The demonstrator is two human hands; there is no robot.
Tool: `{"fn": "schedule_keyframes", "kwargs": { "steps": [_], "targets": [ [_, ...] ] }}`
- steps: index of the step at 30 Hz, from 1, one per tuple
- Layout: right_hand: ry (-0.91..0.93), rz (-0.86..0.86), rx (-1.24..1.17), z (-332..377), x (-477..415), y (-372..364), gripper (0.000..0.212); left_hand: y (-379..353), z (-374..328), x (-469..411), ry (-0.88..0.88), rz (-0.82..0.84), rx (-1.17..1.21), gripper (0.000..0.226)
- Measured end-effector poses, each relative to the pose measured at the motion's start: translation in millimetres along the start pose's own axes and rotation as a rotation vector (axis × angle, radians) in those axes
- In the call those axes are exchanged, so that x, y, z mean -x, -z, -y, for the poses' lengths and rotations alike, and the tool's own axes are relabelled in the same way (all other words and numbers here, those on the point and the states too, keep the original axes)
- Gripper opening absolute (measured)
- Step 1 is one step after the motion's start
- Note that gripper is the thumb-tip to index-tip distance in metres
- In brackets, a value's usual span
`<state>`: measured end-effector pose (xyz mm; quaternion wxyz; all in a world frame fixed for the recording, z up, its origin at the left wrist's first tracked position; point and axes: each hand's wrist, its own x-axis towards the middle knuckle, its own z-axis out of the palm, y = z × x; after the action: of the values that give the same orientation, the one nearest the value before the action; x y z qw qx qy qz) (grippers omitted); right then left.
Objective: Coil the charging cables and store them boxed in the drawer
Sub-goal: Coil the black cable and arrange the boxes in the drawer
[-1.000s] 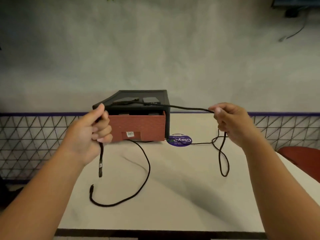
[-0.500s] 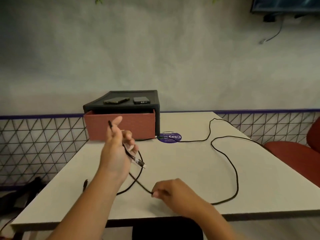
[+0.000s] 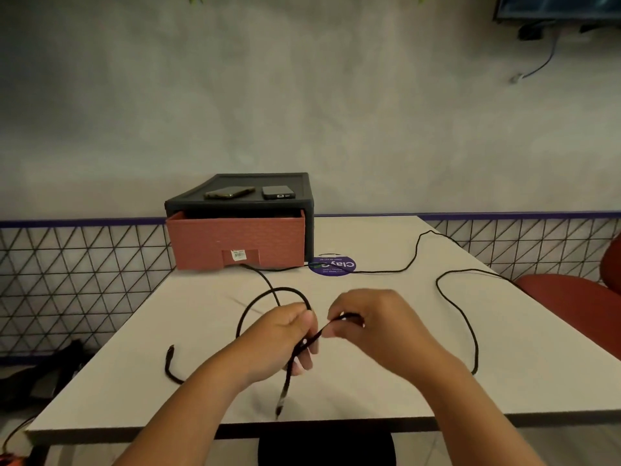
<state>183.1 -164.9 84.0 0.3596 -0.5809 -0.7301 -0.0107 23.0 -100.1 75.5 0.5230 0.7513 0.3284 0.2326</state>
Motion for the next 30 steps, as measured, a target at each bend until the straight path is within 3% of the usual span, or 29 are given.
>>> {"fn": "schedule_keyframes", "kwargs": {
  "steps": [4,8,13,15,17,20,22,26,30],
  "targets": [
    [-0.008,-0.126,-0.142,-2,-10,11,0.035,2,-16,13,0.008,0.136,0.262,0.031],
    [0.057,-0.078,-0.333,0,-18,1,0.062,11,-24,17,0.014,0.313,0.568,0.044],
    [0.066,-0.019,-0.568,14,-22,-16,0.048,21,-11,7,-0.045,0.722,0.875,0.038],
    [0.015,0.019,-0.658,16,-22,-20,0.047,23,-7,5,-0.076,0.746,0.917,0.038],
    [-0.039,0.025,-0.678,19,-23,-21,0.038,22,-8,5,-0.046,0.613,0.883,0.043],
    [-0.102,-0.029,-0.631,21,-25,-23,0.038,18,-10,7,-0.005,0.205,0.724,0.050],
    [-0.130,-0.072,-0.563,21,-25,-22,0.040,16,-7,7,-0.032,0.024,0.597,0.055],
    [-0.177,-0.103,-0.560,21,-25,-26,0.036,13,-1,11,-0.088,-0.121,0.517,0.044],
    [-0.159,-0.096,-0.605,18,-27,-32,0.024,12,2,14,-0.111,-0.205,0.786,0.045]
  ]
}}
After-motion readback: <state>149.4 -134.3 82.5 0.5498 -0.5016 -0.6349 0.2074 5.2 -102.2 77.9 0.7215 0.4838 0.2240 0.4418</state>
